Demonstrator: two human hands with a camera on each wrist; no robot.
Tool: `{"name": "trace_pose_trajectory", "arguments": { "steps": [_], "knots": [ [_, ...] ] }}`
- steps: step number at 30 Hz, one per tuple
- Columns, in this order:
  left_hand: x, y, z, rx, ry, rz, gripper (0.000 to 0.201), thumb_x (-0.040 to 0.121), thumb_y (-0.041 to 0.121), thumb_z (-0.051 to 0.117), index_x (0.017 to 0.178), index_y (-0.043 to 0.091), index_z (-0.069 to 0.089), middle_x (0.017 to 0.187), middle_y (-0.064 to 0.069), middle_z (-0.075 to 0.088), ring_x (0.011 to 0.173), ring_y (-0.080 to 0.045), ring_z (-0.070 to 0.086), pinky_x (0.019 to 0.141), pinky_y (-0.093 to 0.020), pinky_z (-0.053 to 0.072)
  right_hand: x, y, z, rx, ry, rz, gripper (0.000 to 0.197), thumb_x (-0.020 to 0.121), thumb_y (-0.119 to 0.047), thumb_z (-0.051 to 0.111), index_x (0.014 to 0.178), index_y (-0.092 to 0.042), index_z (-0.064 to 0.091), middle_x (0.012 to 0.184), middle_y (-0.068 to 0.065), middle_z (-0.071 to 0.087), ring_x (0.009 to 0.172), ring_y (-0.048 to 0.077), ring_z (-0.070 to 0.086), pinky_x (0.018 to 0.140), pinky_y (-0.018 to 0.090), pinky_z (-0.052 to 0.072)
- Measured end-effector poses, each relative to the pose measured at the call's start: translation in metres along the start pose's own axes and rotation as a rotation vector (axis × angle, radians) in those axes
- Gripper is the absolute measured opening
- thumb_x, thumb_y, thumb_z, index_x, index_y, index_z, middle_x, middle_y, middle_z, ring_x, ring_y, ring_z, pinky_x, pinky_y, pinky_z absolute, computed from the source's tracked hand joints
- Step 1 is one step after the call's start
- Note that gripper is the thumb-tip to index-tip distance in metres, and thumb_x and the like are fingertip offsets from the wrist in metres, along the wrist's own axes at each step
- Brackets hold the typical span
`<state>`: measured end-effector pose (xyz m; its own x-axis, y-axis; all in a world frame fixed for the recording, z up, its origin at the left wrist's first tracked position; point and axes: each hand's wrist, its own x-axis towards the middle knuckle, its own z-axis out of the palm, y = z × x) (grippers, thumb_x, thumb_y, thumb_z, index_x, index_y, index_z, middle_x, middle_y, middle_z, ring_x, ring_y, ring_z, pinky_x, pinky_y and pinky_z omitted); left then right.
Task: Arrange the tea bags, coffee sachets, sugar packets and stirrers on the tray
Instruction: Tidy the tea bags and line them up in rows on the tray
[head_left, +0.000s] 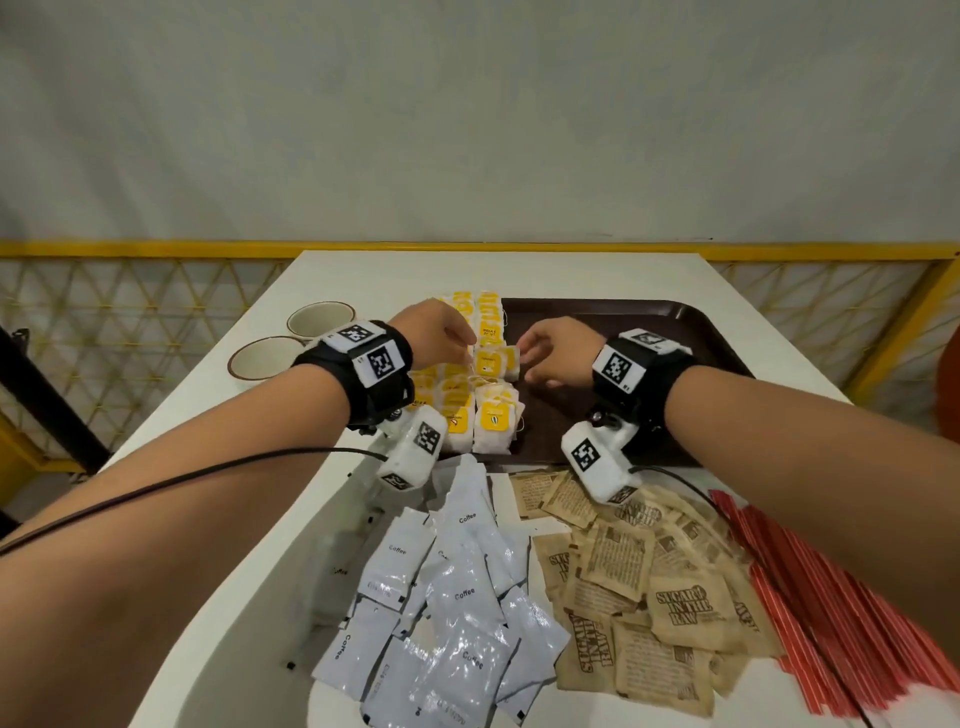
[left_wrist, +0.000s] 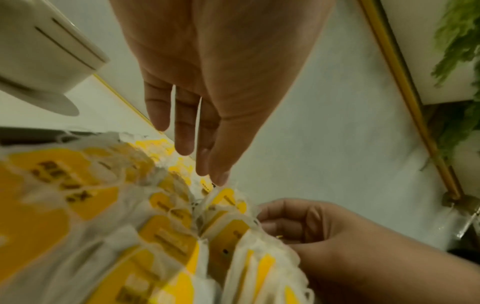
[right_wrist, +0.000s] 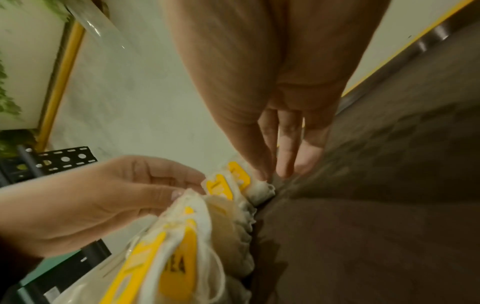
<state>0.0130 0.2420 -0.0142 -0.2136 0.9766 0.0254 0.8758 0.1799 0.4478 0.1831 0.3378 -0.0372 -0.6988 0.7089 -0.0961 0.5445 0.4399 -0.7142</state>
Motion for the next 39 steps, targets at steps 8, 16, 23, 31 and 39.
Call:
{"name": "trace_pose_trajectory", "arguments": {
  "steps": [8, 16, 23, 31, 39],
  "knots": [
    [0.019, 0.008, 0.007, 0.108, -0.057, 0.049, 0.011, 0.082, 0.022, 0.073, 0.086, 0.013, 0.069, 0.090, 0.003, 0.062, 0.088, -0.013, 0.057, 0.075, -0.025, 0.043, 0.018, 0.006, -0.003, -0.095, 0.001, -0.032, 0.013, 0.088, -0.008, 0.064, 0.078, -0.015, 0.061, 0.085, 0.011, 0.064, 0.073, 0.017, 0.060, 0.062, 0.029, 0.056],
    [0.022, 0.002, 0.002, 0.088, -0.149, 0.089, 0.010, 0.084, 0.020, 0.069, 0.079, 0.020, 0.060, 0.077, 0.013, 0.056, 0.072, -0.005, 0.051, 0.061, -0.019, 0.039, 0.023, 0.005, -0.020, 0.101, 0.001, 0.035, 0.009, 0.093, -0.005, 0.056, 0.087, -0.011, 0.051, 0.078, 0.009, 0.060, 0.065, 0.015, 0.062, 0.063, 0.031, 0.056],
    [0.019, 0.004, -0.003, 0.114, -0.225, 0.113, 0.007, 0.090, 0.022, 0.062, 0.090, 0.019, 0.056, 0.074, 0.017, 0.050, 0.072, -0.004, 0.046, 0.074, -0.023, 0.036, 0.030, -0.006, -0.006, 0.001, -0.149, 0.020, 0.018, 0.092, -0.005, 0.055, 0.079, -0.016, 0.051, 0.075, 0.002, 0.059, 0.062, 0.011, 0.061, 0.055, 0.025, 0.050],
    [0.022, -0.001, 0.002, -0.028, -0.128, 0.035, 0.013, 0.083, 0.016, 0.070, 0.076, 0.021, 0.061, 0.072, 0.010, 0.060, 0.071, -0.006, 0.055, 0.065, -0.019, 0.044, 0.042, -0.005, 0.001, 0.132, -0.076, 0.133, 0.020, 0.092, 0.000, 0.055, 0.077, -0.010, 0.047, 0.069, 0.014, 0.061, 0.054, 0.016, 0.064, 0.055, 0.026, 0.055],
    [0.023, 0.000, 0.005, -0.088, -0.149, -0.002, 0.015, 0.079, 0.018, 0.075, 0.071, 0.024, 0.064, 0.075, 0.006, 0.065, 0.081, -0.013, 0.061, 0.084, -0.030, 0.050, 0.035, -0.010, -0.004, 0.202, -0.126, 0.108, 0.027, 0.077, 0.007, 0.072, 0.074, -0.011, 0.051, 0.069, 0.011, 0.064, 0.061, 0.019, 0.068, 0.063, 0.030, 0.058]
  ]
}}
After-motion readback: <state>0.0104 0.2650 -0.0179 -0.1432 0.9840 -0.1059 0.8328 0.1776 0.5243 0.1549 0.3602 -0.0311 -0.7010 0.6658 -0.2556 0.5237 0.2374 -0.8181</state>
